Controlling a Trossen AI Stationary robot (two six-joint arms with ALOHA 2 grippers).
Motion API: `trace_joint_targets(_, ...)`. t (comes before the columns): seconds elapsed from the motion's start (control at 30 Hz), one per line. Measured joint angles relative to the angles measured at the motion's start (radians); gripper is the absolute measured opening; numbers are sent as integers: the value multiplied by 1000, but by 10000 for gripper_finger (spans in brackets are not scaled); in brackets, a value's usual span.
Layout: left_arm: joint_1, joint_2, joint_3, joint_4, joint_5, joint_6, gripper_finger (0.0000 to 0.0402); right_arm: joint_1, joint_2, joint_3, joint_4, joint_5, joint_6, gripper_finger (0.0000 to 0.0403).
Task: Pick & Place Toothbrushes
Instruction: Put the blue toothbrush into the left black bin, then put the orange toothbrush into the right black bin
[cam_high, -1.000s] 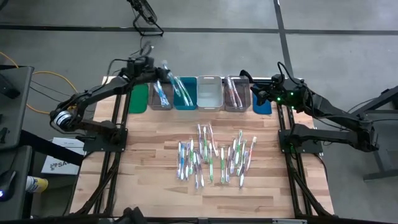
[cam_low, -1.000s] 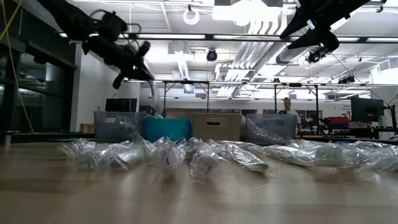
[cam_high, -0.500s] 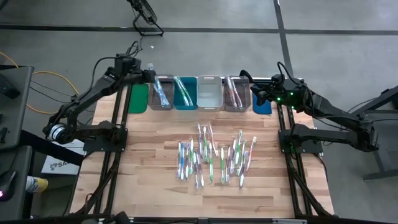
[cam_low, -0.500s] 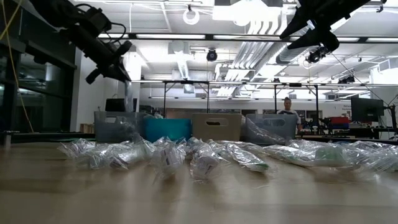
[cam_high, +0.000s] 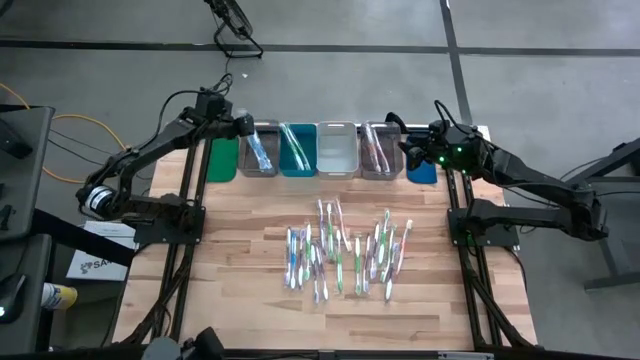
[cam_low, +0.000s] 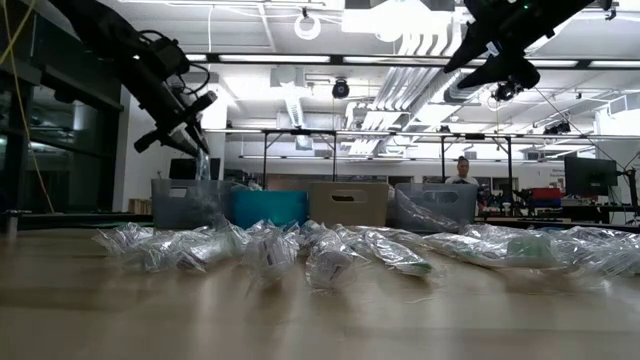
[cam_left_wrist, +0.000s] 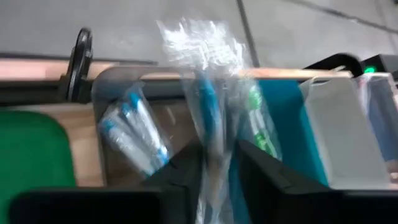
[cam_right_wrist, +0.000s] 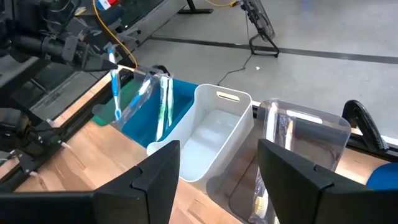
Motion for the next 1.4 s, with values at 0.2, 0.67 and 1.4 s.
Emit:
trace_joint_targets(0.2,0,35,0,-5,17,-2,190,0,9,0,1,-14,2,207)
trace_joint_targets(0.67,0,45,0,31,40,77,218,0,9,0,0,-26,43,207)
trace_joint_targets(1.4,-2,-135,0,198,243,628,219,200,36,0,-683,-66,860,207)
